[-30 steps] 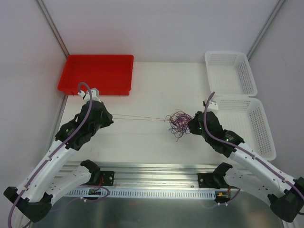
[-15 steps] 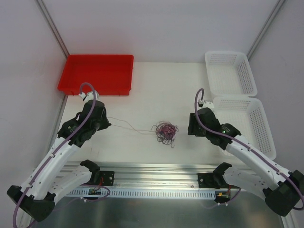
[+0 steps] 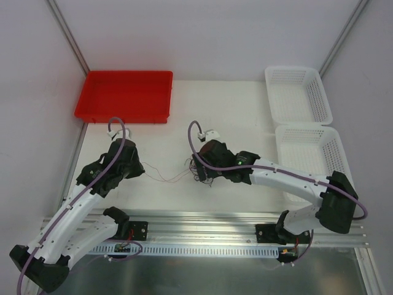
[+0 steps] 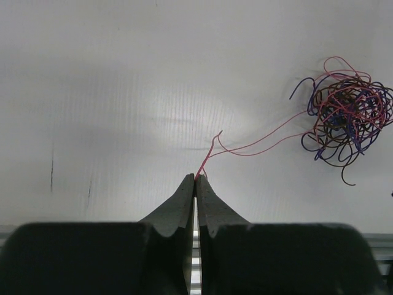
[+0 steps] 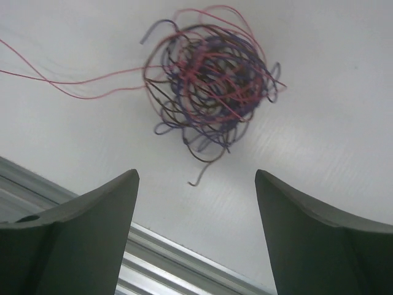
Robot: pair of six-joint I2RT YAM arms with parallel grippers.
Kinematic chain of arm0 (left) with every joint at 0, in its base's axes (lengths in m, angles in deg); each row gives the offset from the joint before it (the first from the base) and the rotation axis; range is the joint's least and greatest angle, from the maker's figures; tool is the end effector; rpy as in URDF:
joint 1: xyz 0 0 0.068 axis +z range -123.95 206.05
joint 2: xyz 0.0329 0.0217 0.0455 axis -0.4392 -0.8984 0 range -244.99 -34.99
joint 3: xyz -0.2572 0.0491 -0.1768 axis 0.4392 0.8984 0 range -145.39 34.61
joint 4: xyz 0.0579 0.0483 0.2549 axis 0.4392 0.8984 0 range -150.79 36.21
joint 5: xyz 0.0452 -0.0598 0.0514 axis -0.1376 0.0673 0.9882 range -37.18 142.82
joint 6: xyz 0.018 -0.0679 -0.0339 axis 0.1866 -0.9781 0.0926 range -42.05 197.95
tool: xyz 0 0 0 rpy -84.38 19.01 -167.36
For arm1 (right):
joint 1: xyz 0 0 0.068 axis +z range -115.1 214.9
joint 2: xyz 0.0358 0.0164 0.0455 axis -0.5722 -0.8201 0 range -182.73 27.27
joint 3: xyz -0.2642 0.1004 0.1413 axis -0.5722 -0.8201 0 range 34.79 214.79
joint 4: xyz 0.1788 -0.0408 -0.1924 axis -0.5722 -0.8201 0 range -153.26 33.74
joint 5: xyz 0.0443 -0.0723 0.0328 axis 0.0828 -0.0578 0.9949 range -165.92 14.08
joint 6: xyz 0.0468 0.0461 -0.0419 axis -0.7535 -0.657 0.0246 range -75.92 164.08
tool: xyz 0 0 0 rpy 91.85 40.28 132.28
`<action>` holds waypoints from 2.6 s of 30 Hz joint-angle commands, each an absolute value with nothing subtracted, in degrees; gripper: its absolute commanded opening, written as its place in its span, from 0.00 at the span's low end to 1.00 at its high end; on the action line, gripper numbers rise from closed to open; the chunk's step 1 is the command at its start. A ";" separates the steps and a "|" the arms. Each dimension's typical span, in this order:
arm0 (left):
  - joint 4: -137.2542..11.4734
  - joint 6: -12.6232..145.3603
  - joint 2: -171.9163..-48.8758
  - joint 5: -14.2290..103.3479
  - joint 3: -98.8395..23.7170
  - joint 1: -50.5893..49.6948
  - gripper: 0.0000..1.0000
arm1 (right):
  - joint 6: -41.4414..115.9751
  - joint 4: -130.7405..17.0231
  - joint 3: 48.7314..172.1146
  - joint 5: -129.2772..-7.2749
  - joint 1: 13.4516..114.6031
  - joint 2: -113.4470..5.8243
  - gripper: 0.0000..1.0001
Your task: Untangle the cables
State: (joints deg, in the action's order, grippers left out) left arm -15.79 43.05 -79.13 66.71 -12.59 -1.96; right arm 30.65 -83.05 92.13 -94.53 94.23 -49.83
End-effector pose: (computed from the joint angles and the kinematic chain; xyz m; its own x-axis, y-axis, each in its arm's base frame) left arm 0.1382 -0.0554 0.3088 -0.6545 -0.2808 -0.7019 -0.0929 0.9513 -0.2939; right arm 0.1716 0.2477 0.2867 -0.5236 -0.4511 -0.7227 -0.5978 0.7989 -0.0656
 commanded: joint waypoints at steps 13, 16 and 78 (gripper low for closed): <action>-13.60 44.99 -74.45 67.49 -15.74 -1.46 0.00 | 31.25 -81.05 110.64 -103.51 93.97 -78.37 0.75; -10.27 45.78 -74.19 70.65 -18.55 -1.46 0.00 | 30.37 -81.84 108.46 -105.18 91.86 -78.82 0.64; -37.65 37.61 -82.08 47.19 -7.57 -8.12 0.74 | 38.03 -86.51 80.85 -83.47 71.99 -28.63 0.53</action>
State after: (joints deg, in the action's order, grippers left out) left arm -30.53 40.82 -78.67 46.67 -4.68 -3.23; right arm 40.99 -87.94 82.49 -78.83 72.68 -29.68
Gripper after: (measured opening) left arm 0.733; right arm 0.531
